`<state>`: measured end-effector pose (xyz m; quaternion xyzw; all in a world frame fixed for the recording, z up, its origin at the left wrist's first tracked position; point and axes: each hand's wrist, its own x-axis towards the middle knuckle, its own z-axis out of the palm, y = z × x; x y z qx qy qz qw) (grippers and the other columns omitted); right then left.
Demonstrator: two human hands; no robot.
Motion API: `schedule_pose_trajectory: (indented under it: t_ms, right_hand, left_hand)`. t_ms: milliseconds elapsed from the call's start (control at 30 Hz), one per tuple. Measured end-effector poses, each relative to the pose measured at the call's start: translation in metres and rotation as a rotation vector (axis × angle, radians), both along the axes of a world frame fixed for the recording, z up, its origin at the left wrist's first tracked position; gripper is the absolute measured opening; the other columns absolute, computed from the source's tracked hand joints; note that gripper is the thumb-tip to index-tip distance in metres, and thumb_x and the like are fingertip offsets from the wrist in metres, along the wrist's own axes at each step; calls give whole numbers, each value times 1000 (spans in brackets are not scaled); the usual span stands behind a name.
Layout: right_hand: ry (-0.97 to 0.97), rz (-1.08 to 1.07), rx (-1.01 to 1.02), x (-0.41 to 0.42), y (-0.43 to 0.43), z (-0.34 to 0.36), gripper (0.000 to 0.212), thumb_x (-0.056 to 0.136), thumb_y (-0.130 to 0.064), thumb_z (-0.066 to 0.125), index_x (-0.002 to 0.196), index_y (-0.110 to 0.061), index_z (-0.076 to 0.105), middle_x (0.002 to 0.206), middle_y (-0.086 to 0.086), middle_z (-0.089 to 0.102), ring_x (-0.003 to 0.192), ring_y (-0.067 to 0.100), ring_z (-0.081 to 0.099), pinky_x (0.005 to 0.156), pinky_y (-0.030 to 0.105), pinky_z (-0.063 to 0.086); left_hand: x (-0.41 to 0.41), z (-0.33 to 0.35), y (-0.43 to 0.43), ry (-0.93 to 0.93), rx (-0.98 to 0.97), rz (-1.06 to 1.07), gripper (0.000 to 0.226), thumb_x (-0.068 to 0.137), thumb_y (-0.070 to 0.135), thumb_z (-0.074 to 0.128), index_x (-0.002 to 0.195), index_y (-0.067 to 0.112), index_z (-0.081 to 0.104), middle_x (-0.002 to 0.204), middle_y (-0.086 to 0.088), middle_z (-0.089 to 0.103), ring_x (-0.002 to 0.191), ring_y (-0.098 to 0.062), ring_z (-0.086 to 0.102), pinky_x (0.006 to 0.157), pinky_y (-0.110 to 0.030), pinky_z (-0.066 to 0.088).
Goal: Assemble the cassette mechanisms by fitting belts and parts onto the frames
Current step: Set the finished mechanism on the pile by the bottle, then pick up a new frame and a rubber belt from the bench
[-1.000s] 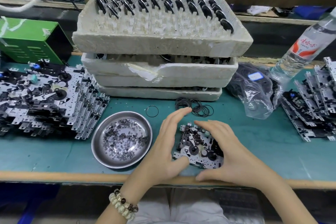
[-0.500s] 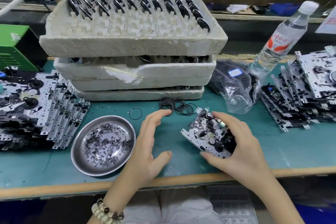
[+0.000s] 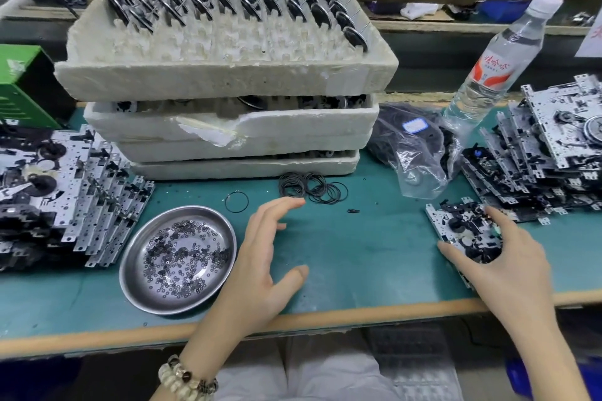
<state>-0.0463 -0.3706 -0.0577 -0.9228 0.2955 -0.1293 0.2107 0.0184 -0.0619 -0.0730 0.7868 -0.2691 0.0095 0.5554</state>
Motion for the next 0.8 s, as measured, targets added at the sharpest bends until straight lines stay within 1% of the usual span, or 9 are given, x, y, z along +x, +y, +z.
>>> schedule_pose_trajectory:
  t_ms: [67, 133, 233, 300, 433, 533, 633, 700, 800]
  right_hand:
    - [-4, -6, -163, 0, 9, -1, 83, 71, -40, 84, 138, -4, 51, 141, 24, 47, 125, 44, 40, 106, 55, 32]
    - [-135, 31, -308, 1, 24, -1, 73, 77, -43, 81, 132, -2, 57, 139, 26, 47, 120, 46, 41, 99, 58, 33]
    - [-339, 226, -353, 9, 55, 2, 51, 82, -41, 65, 119, -6, 66, 127, 20, 55, 113, 44, 47, 97, 55, 37]
    - [-381, 379, -367, 22, 78, 5, 33, 84, -31, 66, 109, -10, 71, 117, 14, 61, 106, 40, 52, 94, 52, 40]
    - [-319, 511, -430, 61, 112, 12, 14, 82, -19, 76, 95, -14, 75, 94, 4, 65, 90, 32, 58, 80, 43, 39]
    - [-92, 524, -588, 87, 119, 13, 4, 78, -17, 76, 80, -14, 75, 80, 3, 66, 82, 31, 57, 78, 40, 36]
    - [-12, 547, -725, 96, 124, 13, 20, 55, -2, 80, 55, -11, 63, 56, 6, 59, 61, 29, 55, 70, 39, 43]
    - [-35, 537, -754, 95, 126, 11, 24, 51, 2, 79, 53, -11, 59, 52, 7, 56, 55, 28, 54, 69, 38, 43]
    - [-86, 481, -748, 93, 121, 4, 17, 61, 0, 80, 62, -11, 66, 56, 6, 62, 58, 29, 58, 73, 38, 36]
  left_hand:
    - [0, 1, 0, -9, 15, 1, 68, 77, 24, 56, 143, 19, 42, 145, 4, 44, 138, -26, 40, 109, -35, 39]
    - [-1, 2, 0, -18, 27, 4, 67, 78, 24, 57, 143, 19, 42, 144, 4, 44, 138, -27, 40, 109, -36, 39]
    - [-2, 2, 0, -23, 44, 6, 66, 79, 24, 57, 143, 22, 43, 143, 6, 44, 137, -25, 41, 109, -36, 39]
    - [-3, 3, 0, -21, 59, 11, 65, 79, 25, 57, 143, 23, 43, 142, 8, 45, 136, -24, 41, 110, -37, 38]
    - [-4, 5, 0, -36, 75, 10, 62, 80, 25, 58, 140, 24, 45, 140, 8, 46, 136, -22, 41, 111, -35, 37]
    - [-4, 7, 0, -49, 95, 19, 58, 81, 26, 57, 138, 26, 48, 137, 11, 47, 135, -18, 41, 111, -21, 30]
    - [-4, 7, 0, -53, 107, 19, 55, 81, 25, 58, 136, 22, 51, 135, 11, 49, 134, -16, 41, 110, -16, 27]
    - [-5, 8, 0, -52, 110, 12, 54, 81, 23, 59, 135, 20, 53, 134, 12, 50, 133, -16, 41, 110, -17, 27]
    - [-9, 14, 3, -42, 103, -15, 52, 82, 21, 60, 134, 18, 54, 132, 11, 52, 131, -16, 43, 109, -20, 30]
